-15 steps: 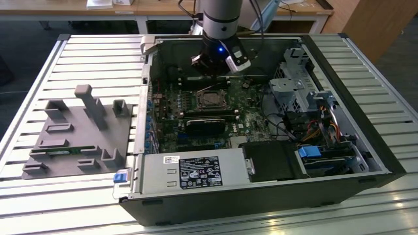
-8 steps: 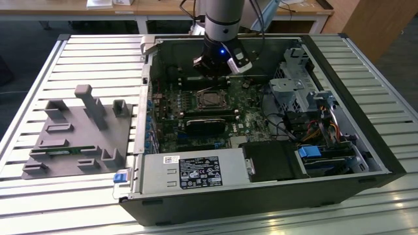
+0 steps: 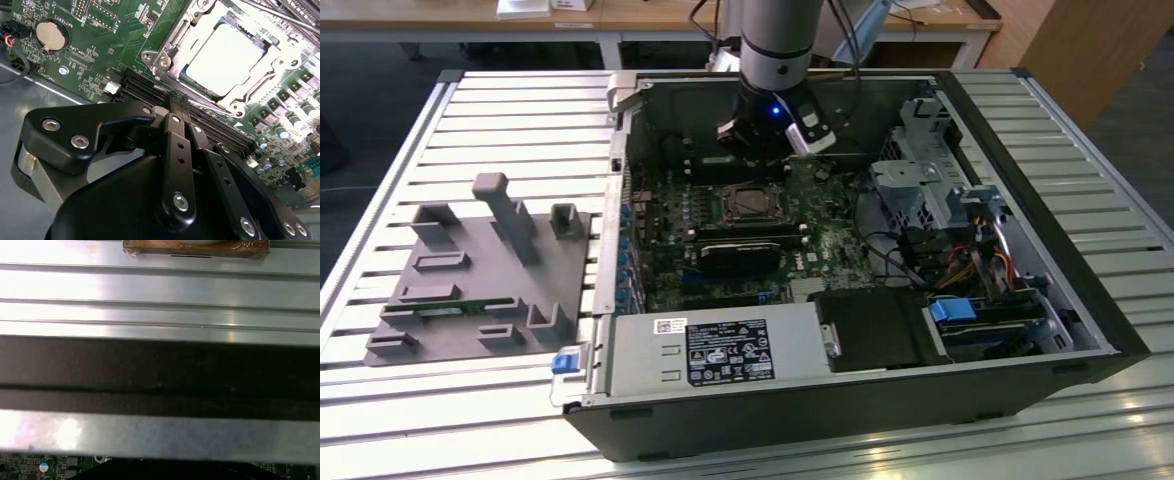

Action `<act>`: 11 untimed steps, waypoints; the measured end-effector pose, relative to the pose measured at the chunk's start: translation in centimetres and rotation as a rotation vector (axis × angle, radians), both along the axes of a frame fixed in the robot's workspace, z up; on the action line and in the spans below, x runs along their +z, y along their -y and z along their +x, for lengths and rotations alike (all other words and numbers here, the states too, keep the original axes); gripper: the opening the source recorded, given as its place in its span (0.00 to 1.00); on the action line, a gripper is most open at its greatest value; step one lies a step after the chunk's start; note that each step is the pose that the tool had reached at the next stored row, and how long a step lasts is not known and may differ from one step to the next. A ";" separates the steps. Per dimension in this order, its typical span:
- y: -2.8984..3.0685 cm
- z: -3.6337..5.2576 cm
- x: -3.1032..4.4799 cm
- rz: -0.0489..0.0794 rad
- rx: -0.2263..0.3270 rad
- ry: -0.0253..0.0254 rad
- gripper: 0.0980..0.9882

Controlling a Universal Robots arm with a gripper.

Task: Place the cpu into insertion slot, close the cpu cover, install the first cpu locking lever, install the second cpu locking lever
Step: 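Install the first cpu locking lever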

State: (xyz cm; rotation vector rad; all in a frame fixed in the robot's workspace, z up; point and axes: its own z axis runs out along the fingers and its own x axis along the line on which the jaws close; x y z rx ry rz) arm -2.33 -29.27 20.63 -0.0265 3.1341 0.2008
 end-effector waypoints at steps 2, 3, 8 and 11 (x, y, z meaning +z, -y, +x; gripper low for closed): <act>0.00 0.04 -0.16 0.000 0.000 0.0000 0.01; 0.00 0.07 -0.24 0.000 0.000 0.0000 0.01; 0.00 0.13 -0.54 -0.001 0.000 -0.0002 0.01; 0.00 0.14 -0.65 -0.004 0.000 -0.0004 0.01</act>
